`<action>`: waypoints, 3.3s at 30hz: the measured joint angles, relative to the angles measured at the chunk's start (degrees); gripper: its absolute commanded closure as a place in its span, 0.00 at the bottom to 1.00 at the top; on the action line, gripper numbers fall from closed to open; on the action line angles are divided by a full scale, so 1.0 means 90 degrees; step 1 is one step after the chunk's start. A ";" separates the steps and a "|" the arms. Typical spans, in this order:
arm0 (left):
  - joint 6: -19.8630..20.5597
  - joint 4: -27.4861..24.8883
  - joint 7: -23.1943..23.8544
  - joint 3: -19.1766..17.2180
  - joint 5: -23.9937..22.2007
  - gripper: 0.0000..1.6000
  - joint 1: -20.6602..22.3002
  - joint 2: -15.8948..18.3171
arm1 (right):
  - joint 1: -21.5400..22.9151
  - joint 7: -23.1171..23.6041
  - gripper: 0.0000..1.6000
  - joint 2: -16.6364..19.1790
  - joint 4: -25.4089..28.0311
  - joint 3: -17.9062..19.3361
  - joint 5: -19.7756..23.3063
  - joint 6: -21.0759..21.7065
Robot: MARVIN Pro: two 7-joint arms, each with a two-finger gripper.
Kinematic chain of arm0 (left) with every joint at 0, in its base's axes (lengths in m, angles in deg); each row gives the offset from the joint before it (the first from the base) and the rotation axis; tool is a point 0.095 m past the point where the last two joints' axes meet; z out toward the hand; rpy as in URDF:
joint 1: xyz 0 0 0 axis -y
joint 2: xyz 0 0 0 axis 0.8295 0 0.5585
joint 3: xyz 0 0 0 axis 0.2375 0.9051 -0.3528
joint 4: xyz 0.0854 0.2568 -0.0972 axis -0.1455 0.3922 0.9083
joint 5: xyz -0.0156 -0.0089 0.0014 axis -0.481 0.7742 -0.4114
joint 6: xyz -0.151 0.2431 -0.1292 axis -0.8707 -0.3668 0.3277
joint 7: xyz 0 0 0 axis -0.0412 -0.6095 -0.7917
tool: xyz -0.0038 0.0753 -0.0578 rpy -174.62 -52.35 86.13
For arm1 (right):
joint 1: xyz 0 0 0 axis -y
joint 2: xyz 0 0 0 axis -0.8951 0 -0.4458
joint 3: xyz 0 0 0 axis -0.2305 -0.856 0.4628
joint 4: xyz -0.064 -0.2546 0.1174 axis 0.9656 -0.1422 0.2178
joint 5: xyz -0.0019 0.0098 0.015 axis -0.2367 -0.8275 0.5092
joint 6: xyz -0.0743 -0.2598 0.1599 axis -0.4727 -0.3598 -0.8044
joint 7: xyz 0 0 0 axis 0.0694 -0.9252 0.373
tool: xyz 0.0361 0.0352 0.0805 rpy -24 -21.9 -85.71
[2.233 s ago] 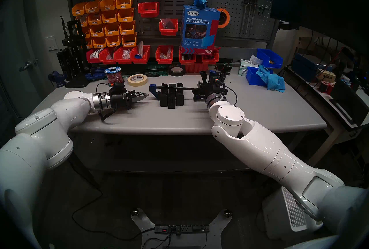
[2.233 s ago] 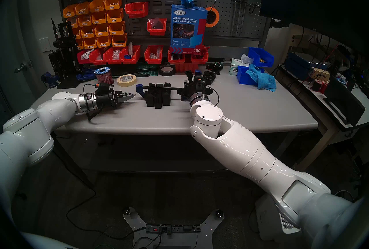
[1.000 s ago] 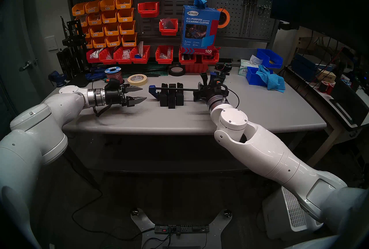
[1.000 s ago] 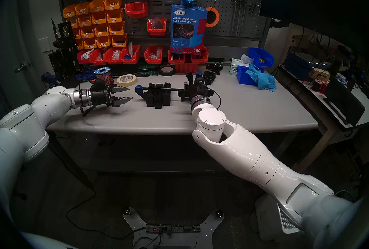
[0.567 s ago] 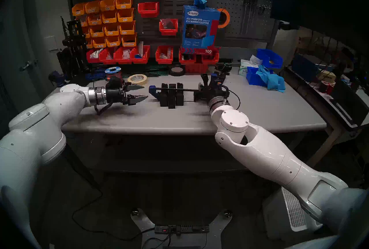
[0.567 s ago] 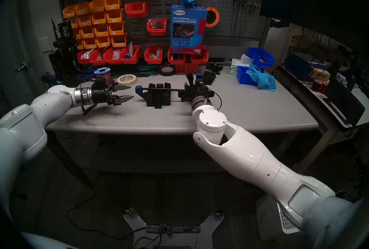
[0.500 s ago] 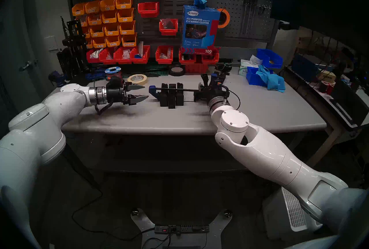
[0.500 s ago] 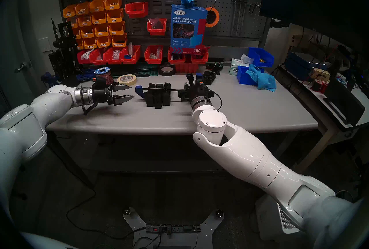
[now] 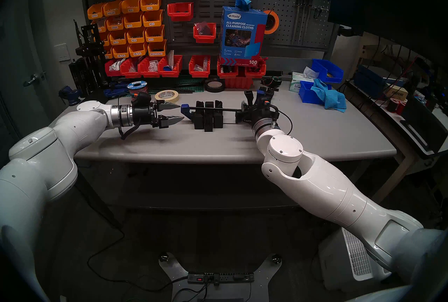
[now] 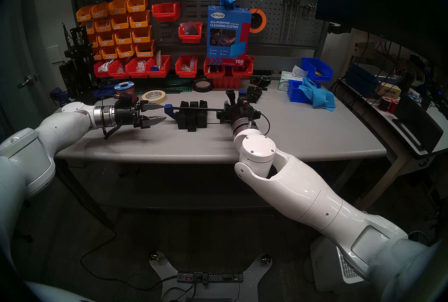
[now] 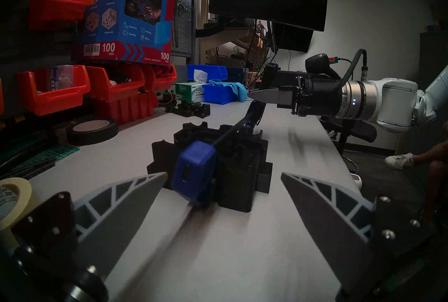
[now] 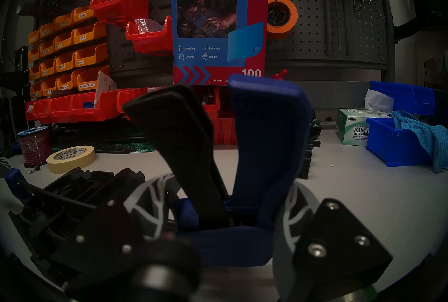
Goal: Clamp the two 3D printed pieces together with the clamp
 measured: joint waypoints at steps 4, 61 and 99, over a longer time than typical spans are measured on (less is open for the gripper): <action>0.0014 -0.0090 0.0000 0.0004 0.0002 0.00 -0.0029 0.0040 | -0.0020 0.0039 1.00 0.0021 0.0010 0.0008 0.0005 -0.0036; -0.0769 -0.0207 -0.0179 0.0261 0.0242 1.00 -0.0062 -0.0014 | -0.0091 0.0304 1.00 0.0049 0.0007 0.0080 0.0034 -0.0222; -0.1457 0.0027 -0.0884 0.0574 0.0378 1.00 -0.0031 -0.0210 | -0.0101 0.0326 1.00 0.0034 -0.0002 0.0119 0.0072 -0.0301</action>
